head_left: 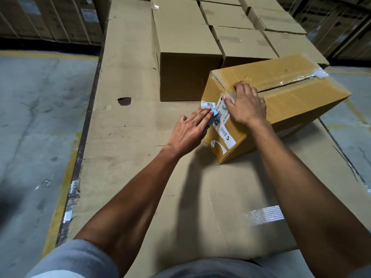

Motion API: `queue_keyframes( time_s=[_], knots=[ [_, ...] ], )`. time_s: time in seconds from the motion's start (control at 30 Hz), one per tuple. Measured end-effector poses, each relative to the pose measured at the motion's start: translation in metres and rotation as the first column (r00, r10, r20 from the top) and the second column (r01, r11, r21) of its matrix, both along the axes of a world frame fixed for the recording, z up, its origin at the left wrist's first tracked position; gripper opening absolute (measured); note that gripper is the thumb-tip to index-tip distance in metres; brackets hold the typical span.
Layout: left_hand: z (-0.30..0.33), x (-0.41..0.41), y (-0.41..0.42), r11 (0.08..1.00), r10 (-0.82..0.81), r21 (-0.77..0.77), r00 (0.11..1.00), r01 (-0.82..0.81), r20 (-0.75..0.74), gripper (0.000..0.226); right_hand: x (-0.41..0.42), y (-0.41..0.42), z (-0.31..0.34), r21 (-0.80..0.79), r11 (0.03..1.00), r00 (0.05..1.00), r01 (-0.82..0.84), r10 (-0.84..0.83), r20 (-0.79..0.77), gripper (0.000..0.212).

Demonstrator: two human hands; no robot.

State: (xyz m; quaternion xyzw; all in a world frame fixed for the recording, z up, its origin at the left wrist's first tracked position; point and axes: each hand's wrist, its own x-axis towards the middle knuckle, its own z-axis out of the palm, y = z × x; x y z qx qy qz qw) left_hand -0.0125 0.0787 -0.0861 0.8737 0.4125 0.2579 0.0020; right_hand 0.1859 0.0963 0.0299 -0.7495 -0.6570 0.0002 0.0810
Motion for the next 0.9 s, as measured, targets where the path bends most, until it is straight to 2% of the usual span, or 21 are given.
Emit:
queue_keyframes(
  time_s=[0.17, 0.27, 0.33, 0.4, 0.43, 0.47, 0.5, 0.57, 0.63, 0.67, 0.7, 0.77, 0.83, 0.9],
  knots=[
    [-0.007, 0.0, -0.002, 1.0, -0.015, 0.016, 1.0, 0.014, 0.028, 0.065, 0.0, 0.0, -0.003, -0.07, 0.997, 0.996, -0.02, 0.026, 0.089, 0.108],
    [-0.016, -0.002, -0.004, 0.999, -0.005, -0.034, 0.99, 0.009, 0.138, 0.064, -0.003, -0.007, 0.0, 0.095, 0.989, 0.991, -0.11, 0.102, 0.092, 0.095],
    [-0.02, -0.006, -0.006, 0.995, -0.012, -0.094, 0.96, 0.04, 0.28, 0.059, -0.01, -0.017, -0.002, 0.2, 0.939, 0.952, -0.281, 0.245, 0.184, 0.079],
    [-0.018, -0.012, -0.006, 0.98, 0.034, -0.19, 0.907, 0.052, 0.42, 0.052, -0.022, -0.027, -0.011, 0.168, 0.878, 0.883, -0.448, 0.406, 0.236, 0.076],
    [-0.017, -0.014, -0.005, 0.969, 0.087, -0.245, 0.871, 0.039, 0.483, 0.047, -0.028, -0.03, -0.019, 0.119, 0.861, 0.863, -0.494, 0.469, 0.19, 0.079],
    [-0.016, -0.016, -0.004, 0.949, 0.154, -0.313, 0.823, 0.031, 0.546, 0.043, -0.035, -0.033, -0.028, 0.055, 0.861, 0.861, -0.506, 0.502, 0.082, 0.083],
    [-0.014, -0.019, -0.004, 0.916, 0.233, -0.4, 0.763, 0.037, 0.602, 0.04, -0.04, -0.034, -0.036, -0.015, 0.87, 0.868, -0.493, 0.49, -0.074, 0.087],
    [-0.008, -0.029, -0.003, 0.795, 0.386, -0.592, 0.643, 0.134, 0.662, 0.035, -0.045, -0.03, -0.047, -0.142, 0.881, 0.837, -0.451, 0.363, -0.409, 0.093],
    [-0.007, -0.044, -0.004, 0.664, 0.465, -0.704, 0.597, 0.252, 0.653, 0.029, -0.044, -0.023, -0.05, -0.206, 0.876, 0.696, -0.436, 0.184, -0.694, 0.101],
    [-0.008, -0.051, -0.005, 0.616, 0.484, -0.731, 0.593, 0.292, 0.644, 0.026, -0.045, -0.02, -0.05, -0.239, 0.872, 0.609, -0.427, 0.082, -0.789, 0.103],
    [-0.01, -0.057, -0.006, 0.578, 0.494, -0.744, 0.583, 0.335, 0.646, 0.025, -0.045, -0.017, -0.052, -0.279, 0.868, 0.536, -0.41, -0.019, -0.844, 0.103],
    [-0.012, -0.065, -0.008, 0.512, 0.519, -0.74, 0.529, 0.437, 0.671, 0.021, -0.051, -0.015, -0.061, -0.361, 0.855, 0.466, -0.372, -0.165, -0.869, 0.095],
    [-0.014, -0.068, -0.01, 0.461, 0.568, -0.725, 0.457, 0.512, 0.684, 0.019, -0.06, -0.016, -0.076, -0.393, 0.832, 0.404, -0.391, -0.228, -0.886, 0.076],
    [-0.016, -0.071, -0.011, 0.435, 0.616, -0.732, 0.42, 0.524, 0.667, 0.021, -0.069, -0.018, -0.09, -0.386, 0.83, 0.293, -0.403, -0.283, -0.913, 0.051]
  ],
)
